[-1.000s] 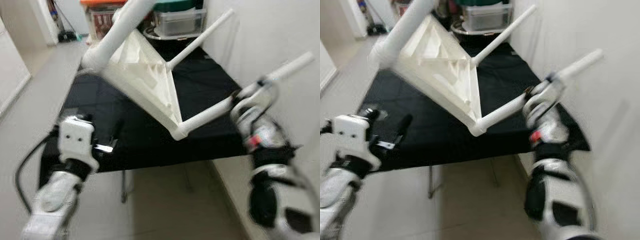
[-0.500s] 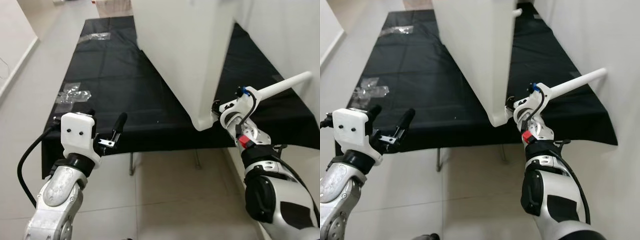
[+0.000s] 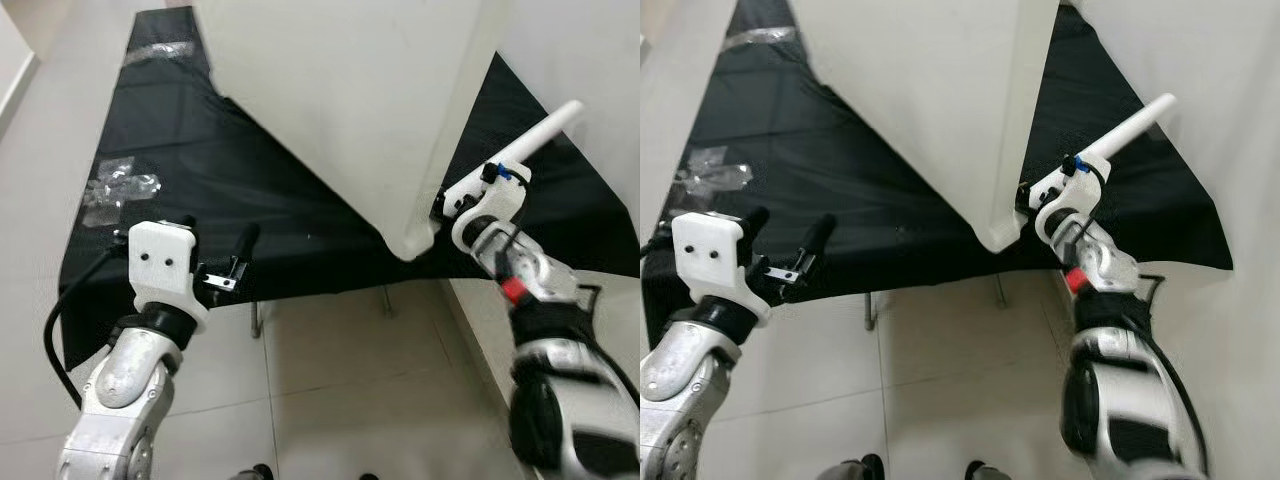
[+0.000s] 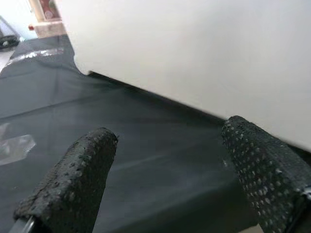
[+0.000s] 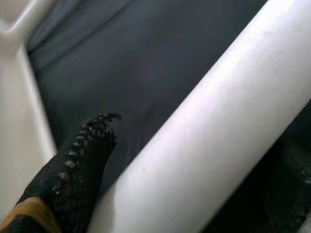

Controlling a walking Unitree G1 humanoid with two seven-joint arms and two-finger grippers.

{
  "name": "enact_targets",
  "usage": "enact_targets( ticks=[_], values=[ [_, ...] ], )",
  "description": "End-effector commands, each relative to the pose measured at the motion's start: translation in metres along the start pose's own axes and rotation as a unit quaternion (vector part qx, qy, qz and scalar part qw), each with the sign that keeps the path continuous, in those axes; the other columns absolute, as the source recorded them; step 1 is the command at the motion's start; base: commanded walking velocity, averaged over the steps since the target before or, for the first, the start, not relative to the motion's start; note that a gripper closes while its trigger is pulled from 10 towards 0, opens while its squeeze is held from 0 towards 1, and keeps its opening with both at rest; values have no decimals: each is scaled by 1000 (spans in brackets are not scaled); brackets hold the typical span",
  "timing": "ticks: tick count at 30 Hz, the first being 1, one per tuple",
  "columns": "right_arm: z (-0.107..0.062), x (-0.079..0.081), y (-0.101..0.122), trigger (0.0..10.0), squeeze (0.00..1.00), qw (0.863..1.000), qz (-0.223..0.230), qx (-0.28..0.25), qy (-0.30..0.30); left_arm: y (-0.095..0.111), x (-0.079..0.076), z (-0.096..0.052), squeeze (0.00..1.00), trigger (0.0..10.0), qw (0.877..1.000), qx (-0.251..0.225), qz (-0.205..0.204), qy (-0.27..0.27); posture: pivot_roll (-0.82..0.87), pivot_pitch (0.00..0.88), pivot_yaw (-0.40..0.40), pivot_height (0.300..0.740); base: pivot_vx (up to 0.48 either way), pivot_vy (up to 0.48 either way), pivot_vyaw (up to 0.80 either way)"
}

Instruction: Building children table

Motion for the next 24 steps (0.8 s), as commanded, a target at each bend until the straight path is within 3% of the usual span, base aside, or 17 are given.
enact_targets(
  ticks=[1,2,4,5,7,9,14,15,18,24],
  values=[
    [-4,12,-71,10000,1000,990,17,140,17,-3,-3,0,0,10000,1000,2,-7,-2,60,267,3,740,0,0,0],
    [-4,12,-71,10000,1000,990,17,140,17,-3,-3,0,0,10000,1000,2,-7,-2,60,267,3,740,0,0,0],
    [-6,-10,-67,10000,1000,991,11,131,-41,-3,-5,1,0,10000,1000,0,-10,-4,57,262,0,740,0,0,0],
    [-6,-10,-67,10000,1000,991,11,131,-41,-3,-5,1,0,10000,1000,0,-10,-4,57,262,0,740,0,0,0],
    [-8,-38,-58,10000,1000,988,10,104,-116,-3,-5,3,0,10000,1000,-2,-12,-5,48,254,-2,740,0,0,0],
    [-9,-46,-53,10000,1000,986,17,89,-139,-3,-5,3,0,10000,1000,-3,-12,-4,47,254,-3,740,0,0,0],
    [-10,-41,-44,10000,1000,987,43,69,-138,-3,-5,5,0,10000,1000,-6,-12,-5,47,252,-5,740,0,0,0],
    [-13,-34,-43,10000,1000,988,49,72,-127,-2,-5,6,0,10000,1000,-8,-12,-4,45,249,-8,740,0,0,0],
    [-19,-19,-52,10000,1000,988,53,95,-112,0,-6,7,0,10000,1000,-13,-13,-5,49,249,-14,740,0,0,0],
    [-22,-17,-63,10000,1000,984,66,113,-121,1,-5,7,0,10000,1000,-17,-13,-4,45,242,-12,740,0,0,0]
  ],
)
Point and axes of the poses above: a point about 5 cm out from each wrist's last joint towards the gripper, its own z axis pointing out of the wrist towards the gripper, its own y axis along the axis of the wrist's last joint, x = y × z, the point moved 6 cm from there along z, pointing out of the wrist towards the gripper, and after that the axes turned 10 degrees about -z, right-handed, at the moved point
